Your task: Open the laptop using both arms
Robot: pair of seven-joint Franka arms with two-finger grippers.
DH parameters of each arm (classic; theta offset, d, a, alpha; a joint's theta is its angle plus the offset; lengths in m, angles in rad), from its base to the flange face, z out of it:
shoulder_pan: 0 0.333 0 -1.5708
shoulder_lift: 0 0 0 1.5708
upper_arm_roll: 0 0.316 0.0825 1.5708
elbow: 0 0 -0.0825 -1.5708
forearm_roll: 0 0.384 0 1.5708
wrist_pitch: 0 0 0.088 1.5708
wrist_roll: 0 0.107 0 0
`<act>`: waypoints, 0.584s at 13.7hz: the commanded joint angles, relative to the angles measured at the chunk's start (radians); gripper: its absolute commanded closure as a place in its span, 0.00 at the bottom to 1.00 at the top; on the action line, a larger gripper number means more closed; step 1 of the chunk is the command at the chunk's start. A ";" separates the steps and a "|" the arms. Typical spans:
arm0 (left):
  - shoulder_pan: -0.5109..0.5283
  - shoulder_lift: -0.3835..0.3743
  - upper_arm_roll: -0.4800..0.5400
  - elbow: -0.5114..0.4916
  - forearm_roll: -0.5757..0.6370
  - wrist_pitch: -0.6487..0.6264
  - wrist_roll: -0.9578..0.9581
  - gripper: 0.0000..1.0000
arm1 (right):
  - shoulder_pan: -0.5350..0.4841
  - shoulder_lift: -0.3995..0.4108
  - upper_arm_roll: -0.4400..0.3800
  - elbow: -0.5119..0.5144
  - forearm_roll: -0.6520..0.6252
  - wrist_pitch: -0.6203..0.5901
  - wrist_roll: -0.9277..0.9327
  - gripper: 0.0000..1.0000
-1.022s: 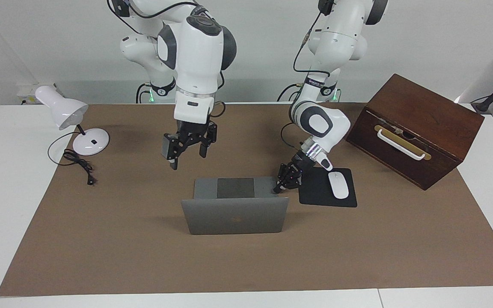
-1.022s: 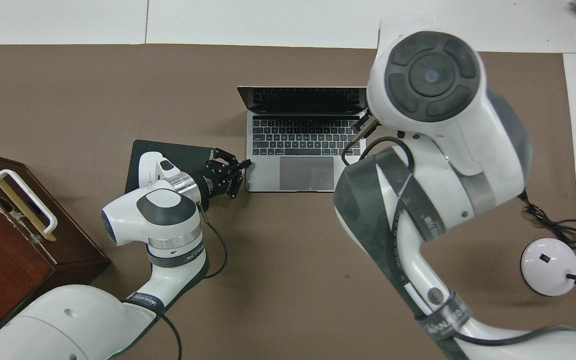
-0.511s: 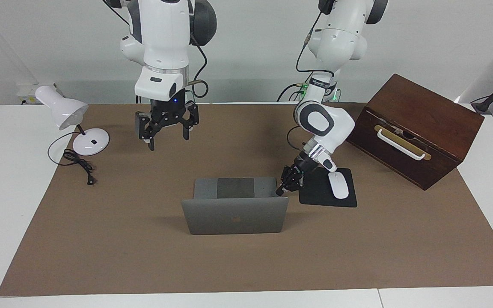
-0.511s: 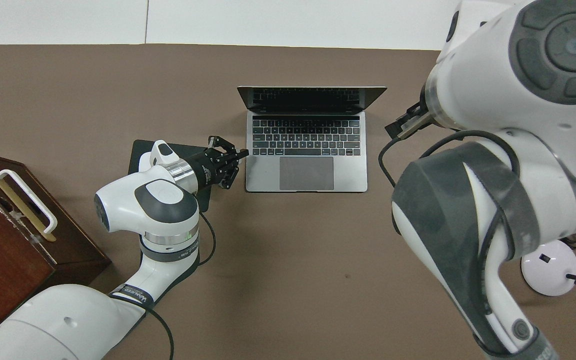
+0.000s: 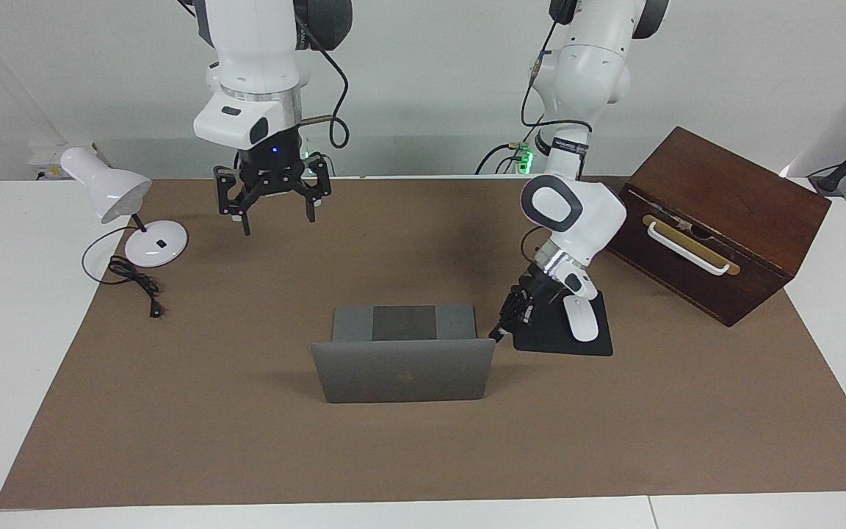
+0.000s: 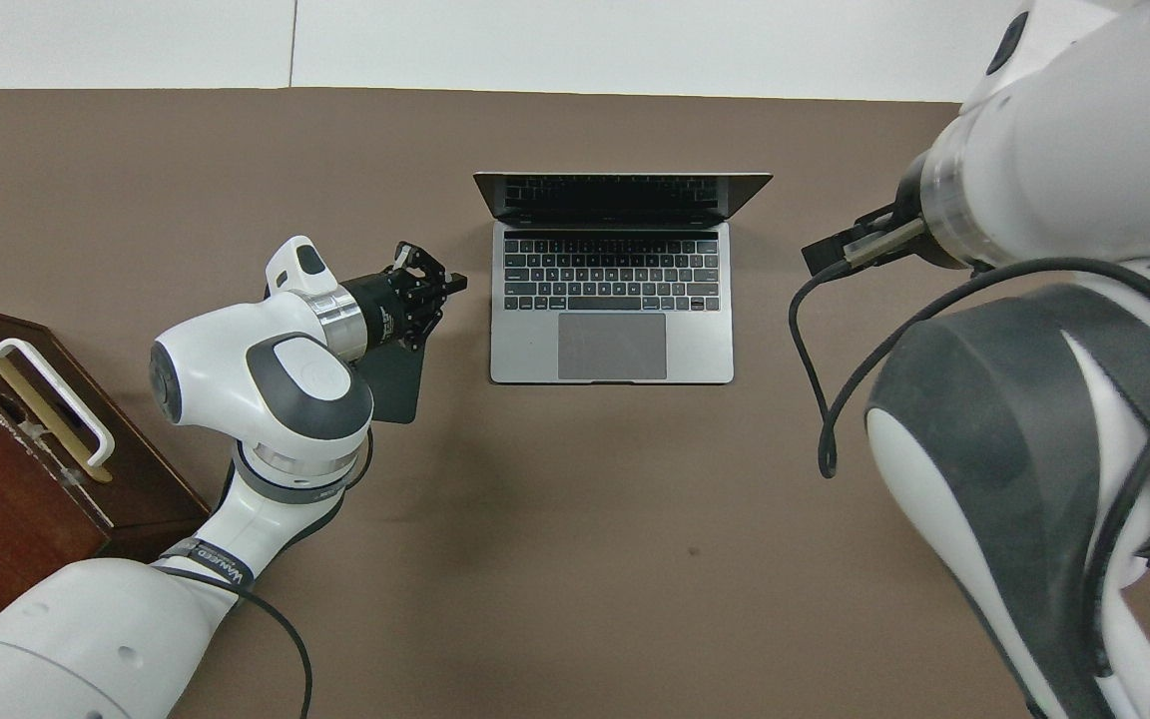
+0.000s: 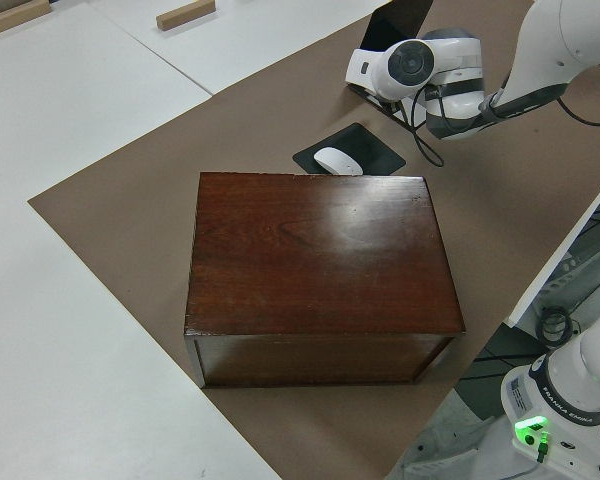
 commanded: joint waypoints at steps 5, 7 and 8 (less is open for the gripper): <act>0.060 0.006 0.083 0.072 0.387 -0.040 -0.005 1.00 | -0.104 -0.054 0.008 -0.013 0.114 -0.048 0.058 0.00; 0.109 0.023 0.086 0.104 0.514 -0.045 -0.003 1.00 | -0.133 -0.063 0.008 -0.013 0.137 -0.055 0.066 0.00; 0.124 0.026 0.086 0.115 0.557 -0.049 -0.003 1.00 | -0.144 -0.065 0.008 -0.013 0.142 -0.056 0.066 0.00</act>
